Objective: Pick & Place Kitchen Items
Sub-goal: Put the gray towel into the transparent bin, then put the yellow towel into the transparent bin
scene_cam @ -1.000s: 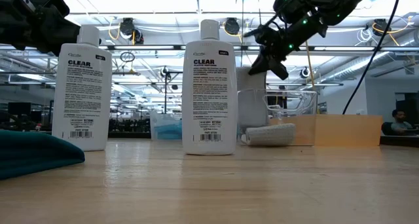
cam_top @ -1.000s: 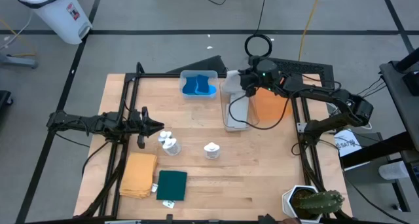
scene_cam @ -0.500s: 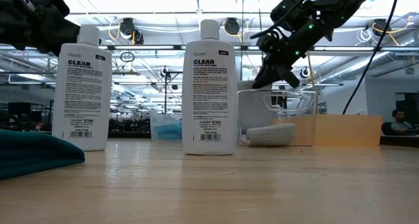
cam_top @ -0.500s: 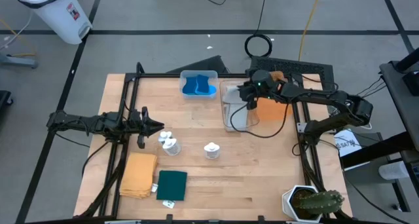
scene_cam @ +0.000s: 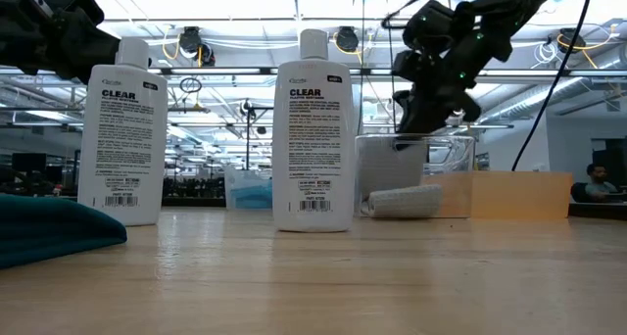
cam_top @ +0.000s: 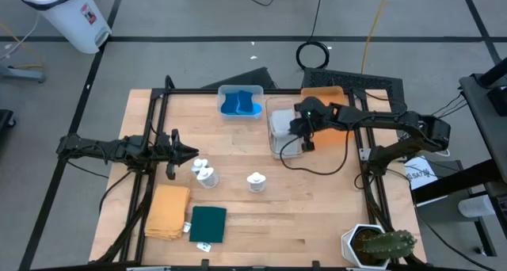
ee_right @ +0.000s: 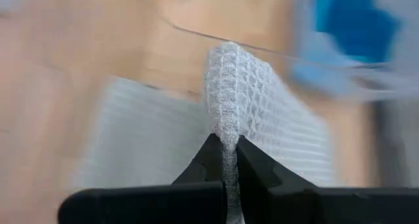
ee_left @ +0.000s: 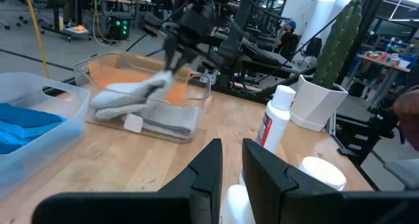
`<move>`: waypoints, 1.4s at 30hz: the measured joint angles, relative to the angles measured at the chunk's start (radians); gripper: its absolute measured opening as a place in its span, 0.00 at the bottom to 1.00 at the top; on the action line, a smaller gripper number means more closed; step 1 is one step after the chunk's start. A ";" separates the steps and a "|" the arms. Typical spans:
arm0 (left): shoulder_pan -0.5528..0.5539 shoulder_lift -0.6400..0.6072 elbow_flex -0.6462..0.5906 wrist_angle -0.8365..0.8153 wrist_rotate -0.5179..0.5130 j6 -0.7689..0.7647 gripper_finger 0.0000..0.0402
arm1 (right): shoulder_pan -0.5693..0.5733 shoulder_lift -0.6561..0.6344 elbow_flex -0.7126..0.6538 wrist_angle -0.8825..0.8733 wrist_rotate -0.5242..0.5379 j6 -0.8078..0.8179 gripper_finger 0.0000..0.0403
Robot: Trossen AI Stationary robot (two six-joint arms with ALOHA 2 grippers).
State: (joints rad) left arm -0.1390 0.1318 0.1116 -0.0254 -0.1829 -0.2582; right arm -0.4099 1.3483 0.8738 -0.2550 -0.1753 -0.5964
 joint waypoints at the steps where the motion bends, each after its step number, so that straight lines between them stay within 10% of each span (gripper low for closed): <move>1: 0.000 0.000 0.000 0.000 0.000 0.000 0.16 | 0.000 0.000 0.000 -0.014 -0.041 0.027 0.00; 15: 0.000 0.000 0.000 0.000 0.000 0.000 0.16 | 0.000 0.041 -0.046 -0.023 -0.090 0.219 0.12; 32: 0.000 0.000 0.000 0.000 0.000 0.000 0.16 | -0.001 -0.017 -0.069 -0.003 -0.084 0.271 0.52; 42: 0.000 0.000 0.000 0.001 0.000 0.000 0.16 | 0.000 -0.052 -0.068 0.096 0.035 0.285 0.55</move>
State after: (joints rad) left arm -0.1390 0.1317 0.1116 -0.0247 -0.1833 -0.2582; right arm -0.4103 1.2961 0.8055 -0.1586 -0.1407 -0.3109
